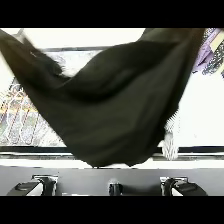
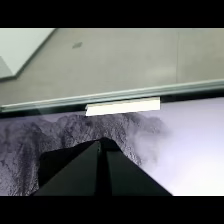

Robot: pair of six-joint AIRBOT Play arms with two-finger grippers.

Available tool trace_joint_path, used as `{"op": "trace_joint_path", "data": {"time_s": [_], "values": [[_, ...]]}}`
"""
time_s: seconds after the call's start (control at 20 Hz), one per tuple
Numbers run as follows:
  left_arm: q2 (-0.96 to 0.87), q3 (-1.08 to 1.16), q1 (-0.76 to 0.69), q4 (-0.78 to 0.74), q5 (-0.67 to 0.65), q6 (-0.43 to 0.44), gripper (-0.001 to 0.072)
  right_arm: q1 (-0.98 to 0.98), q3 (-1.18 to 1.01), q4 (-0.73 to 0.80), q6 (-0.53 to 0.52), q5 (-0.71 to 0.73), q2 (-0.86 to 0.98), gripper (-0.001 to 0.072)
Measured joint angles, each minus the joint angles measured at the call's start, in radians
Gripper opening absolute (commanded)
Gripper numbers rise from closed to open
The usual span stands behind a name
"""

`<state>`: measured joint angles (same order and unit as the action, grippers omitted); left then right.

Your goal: Fold the clothes and pants, and hang the long-sleeved shirts on hangers.

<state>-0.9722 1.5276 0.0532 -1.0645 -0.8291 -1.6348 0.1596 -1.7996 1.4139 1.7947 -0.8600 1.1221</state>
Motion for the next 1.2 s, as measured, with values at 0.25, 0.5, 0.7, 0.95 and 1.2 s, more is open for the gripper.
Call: {"op": "trace_joint_path", "data": {"time_s": [0.25,0.5,0.7,0.95,1.2], "values": [[-0.336,-0.021,-0.022,-0.019,0.206,-0.019,0.0033,0.000,0.000,-0.033,0.096,0.219,0.368,0.0045],[-0.589,-0.025,-0.060,-0.025,0.255,-0.028,0.0088,0.000,0.000,-0.061,0.166,0.218,0.616,0.0109],[-0.658,-0.017,-0.055,-0.019,0.167,-0.088,0.0676,-0.001,-0.001,-0.042,0.175,0.121,0.639,0.0487],[-0.574,0.014,0.045,-0.008,-0.052,-0.114,0.0676,-0.014,-0.001,0.090,0.046,-0.130,0.486,0.0605],[-0.334,-0.181,0.173,-0.018,-0.224,-0.080,0.0676,-0.188,0.103,0.109,-0.064,-0.429,0.273,0.0606]]}}
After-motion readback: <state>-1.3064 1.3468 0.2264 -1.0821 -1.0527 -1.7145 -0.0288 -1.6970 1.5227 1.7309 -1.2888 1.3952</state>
